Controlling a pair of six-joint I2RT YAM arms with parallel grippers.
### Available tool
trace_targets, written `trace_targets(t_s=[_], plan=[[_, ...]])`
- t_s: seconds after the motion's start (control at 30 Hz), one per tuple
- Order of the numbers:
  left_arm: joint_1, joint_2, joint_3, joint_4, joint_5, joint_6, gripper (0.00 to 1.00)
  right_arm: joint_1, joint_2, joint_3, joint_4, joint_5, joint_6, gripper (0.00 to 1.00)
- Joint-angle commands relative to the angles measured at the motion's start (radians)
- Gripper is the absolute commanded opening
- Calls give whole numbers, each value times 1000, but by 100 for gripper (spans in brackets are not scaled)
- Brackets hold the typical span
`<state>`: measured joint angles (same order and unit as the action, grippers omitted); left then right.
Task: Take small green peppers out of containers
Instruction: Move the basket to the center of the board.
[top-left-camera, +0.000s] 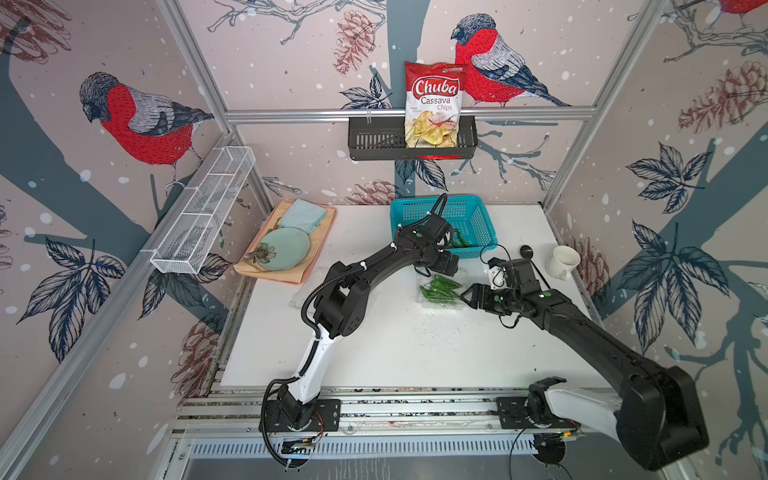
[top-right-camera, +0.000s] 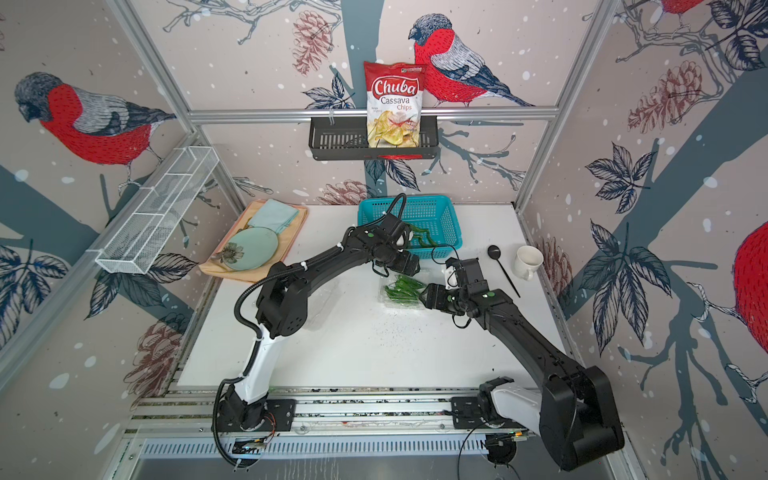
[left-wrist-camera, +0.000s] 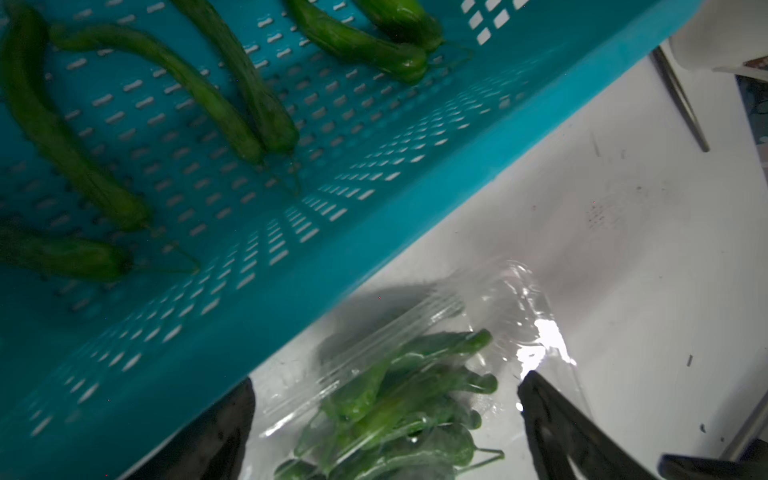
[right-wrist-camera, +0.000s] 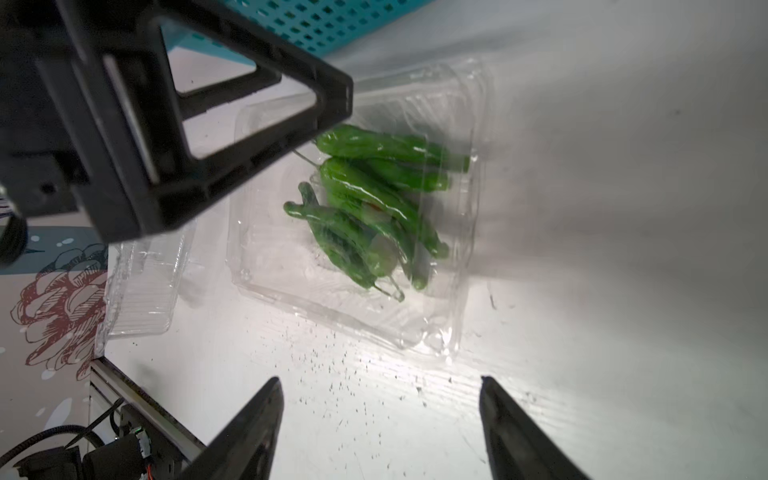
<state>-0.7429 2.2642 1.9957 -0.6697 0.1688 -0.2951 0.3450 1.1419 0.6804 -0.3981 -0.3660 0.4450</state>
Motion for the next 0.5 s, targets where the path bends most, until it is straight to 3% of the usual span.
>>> trace_targets(t_s=[0.0, 0.23, 0.47], plan=[[5, -6, 11, -5, -84, 22, 96, 6, -17, -19, -35, -18, -7, 75], [54, -2, 33, 4, -121, 11, 96, 24, 9, -62, -13, -82, -19, 75], [0, -28, -31, 11, -49, 2, 96, 17, 107, -64, 29, -60, -27, 67]])
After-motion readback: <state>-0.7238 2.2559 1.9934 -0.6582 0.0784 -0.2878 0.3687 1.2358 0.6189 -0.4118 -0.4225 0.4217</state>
